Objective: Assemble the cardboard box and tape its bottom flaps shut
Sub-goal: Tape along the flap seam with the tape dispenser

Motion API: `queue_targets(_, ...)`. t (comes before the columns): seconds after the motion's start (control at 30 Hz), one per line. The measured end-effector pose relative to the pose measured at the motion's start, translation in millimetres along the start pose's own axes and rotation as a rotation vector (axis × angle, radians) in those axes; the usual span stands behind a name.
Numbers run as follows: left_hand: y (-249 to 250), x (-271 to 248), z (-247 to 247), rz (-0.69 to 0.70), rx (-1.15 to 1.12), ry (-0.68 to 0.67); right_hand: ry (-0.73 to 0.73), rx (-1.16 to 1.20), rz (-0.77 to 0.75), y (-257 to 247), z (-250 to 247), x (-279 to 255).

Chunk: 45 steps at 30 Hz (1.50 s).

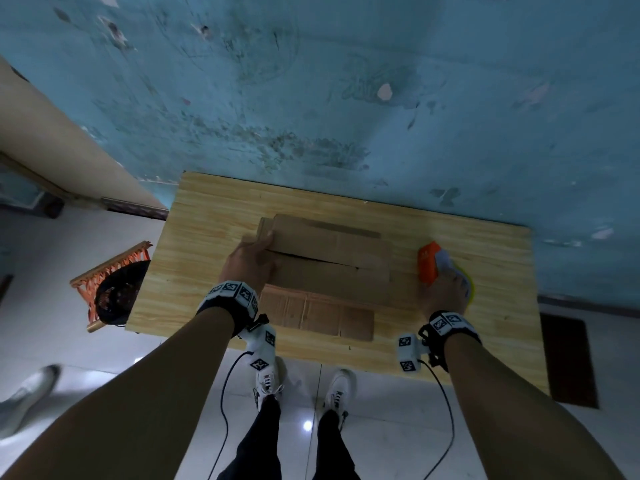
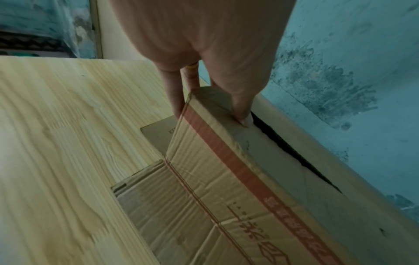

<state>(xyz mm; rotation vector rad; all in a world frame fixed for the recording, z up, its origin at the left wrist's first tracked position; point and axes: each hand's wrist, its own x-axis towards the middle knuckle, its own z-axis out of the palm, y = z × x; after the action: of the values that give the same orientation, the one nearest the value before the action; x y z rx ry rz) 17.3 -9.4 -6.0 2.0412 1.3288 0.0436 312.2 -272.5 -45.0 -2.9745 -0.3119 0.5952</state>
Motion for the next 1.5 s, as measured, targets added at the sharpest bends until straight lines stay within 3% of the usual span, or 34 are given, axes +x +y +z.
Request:
queue_targets(0.2,6.3,-1.3,-3.2,-0.029,-0.051,-0.01,-0.109,0.029,0.085,7.2,3.4,24.5)
queue_targets(0.3,7.4,-1.3,-3.9,-0.032,-0.054,-0.025,-0.225,0.085,-0.044,14.3,-12.7,34.9)
queue_targets(0.37,6.7,-1.1,-4.0,-0.045,-0.077,-0.03,-0.2,0.127,-0.147,22.7,-22.5,40.9)
queue_targets(0.5,6.7,-0.5,-4.5,-0.053,-0.092,-0.046,-0.037,0.315,-0.049,12.7,-57.5,35.8)
queue_targets(0.7,3.4,4.1,-5.1,-0.058,-0.085,-0.054,0.165,0.684,-0.244,-59.7,-104.4,-11.1)
queue_targets(0.87,2.7,4.5,-5.0,-0.042,-0.054,-0.074,0.109,0.816,-0.459,-121.6,-107.5,-55.4)
queue_targets(1.1,-2.6,4.5,-6.8,0.003,-0.031,-0.068,-0.214,0.643,-0.642,-169.5,-74.1,-100.9)
queue_targets(1.37,-10.5,5.0,-8.2,0.055,0.043,-0.069,-0.307,0.505,-0.686,-192.6,-40.7,-120.0)
queue_targets(1.5,-11.7,7.0,-18.3,-0.022,-0.122,-0.153,-0.327,0.43,-0.661,-194.0,-32.5,-119.7)
